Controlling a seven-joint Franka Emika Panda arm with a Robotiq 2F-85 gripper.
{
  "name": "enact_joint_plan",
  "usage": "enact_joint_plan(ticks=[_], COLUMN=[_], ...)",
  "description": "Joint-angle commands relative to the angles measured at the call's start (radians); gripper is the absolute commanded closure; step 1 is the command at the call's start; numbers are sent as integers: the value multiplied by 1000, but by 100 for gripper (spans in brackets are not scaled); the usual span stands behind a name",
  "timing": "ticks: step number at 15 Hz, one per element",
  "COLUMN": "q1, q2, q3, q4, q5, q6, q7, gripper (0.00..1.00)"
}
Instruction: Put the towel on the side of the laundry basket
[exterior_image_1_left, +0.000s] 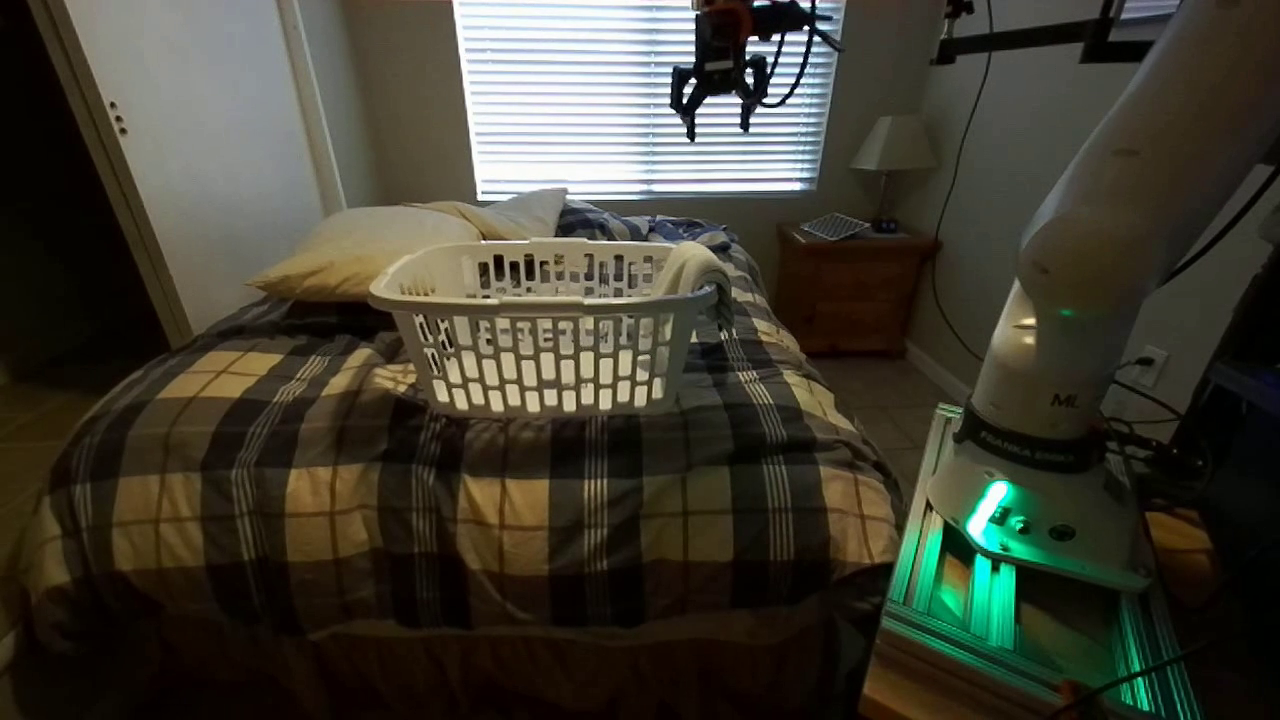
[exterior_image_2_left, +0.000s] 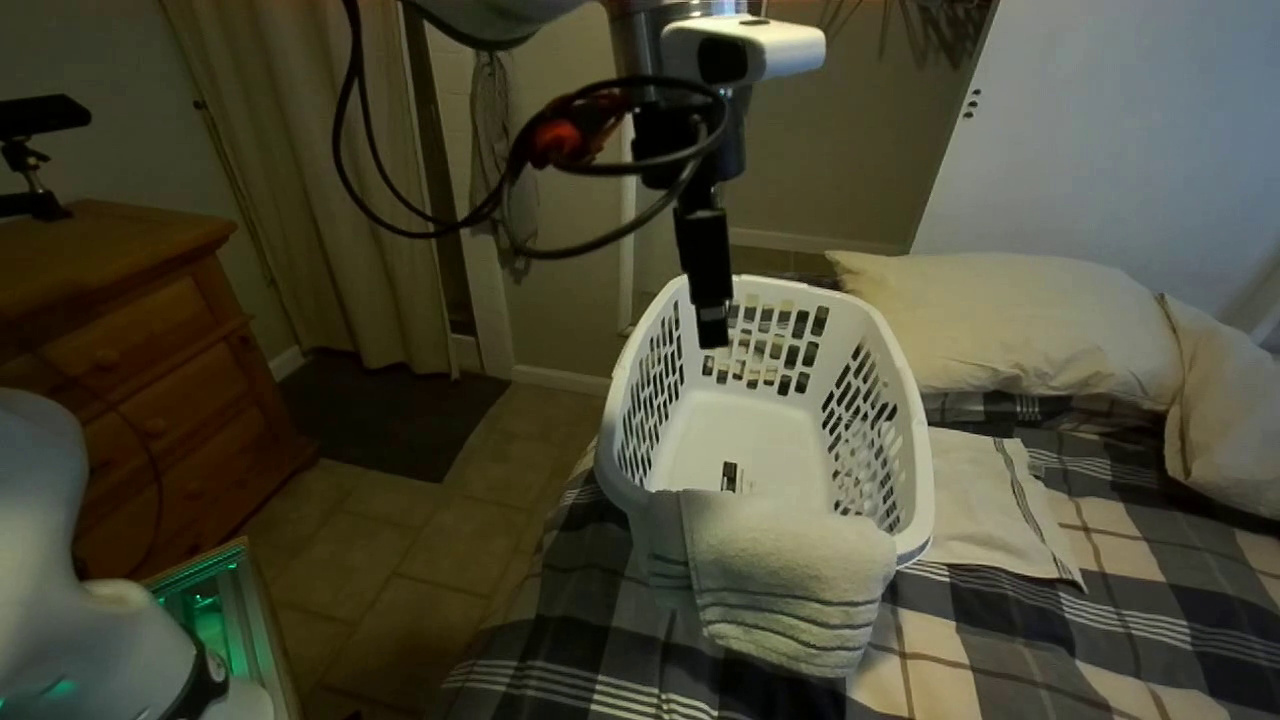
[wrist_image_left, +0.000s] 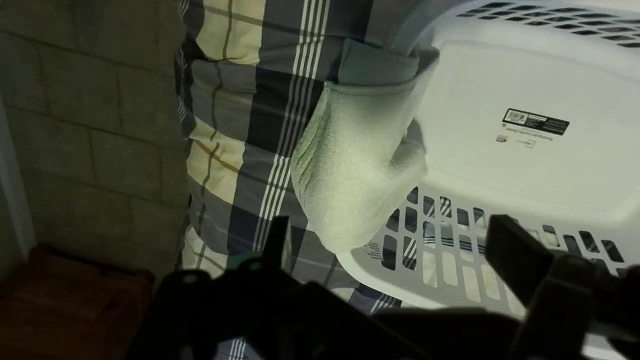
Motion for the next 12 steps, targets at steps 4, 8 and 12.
enact_joint_plan(ticks=[4, 8, 12], q1=[-10, -10, -12], q2=[-107, -84, -89], q3=[74, 80, 81], q4=[-54, -27, -37], q5=[-42, -17, -19], q6=[-53, -57, -57], q7=[14, 6, 6], gripper=[0, 0, 0])
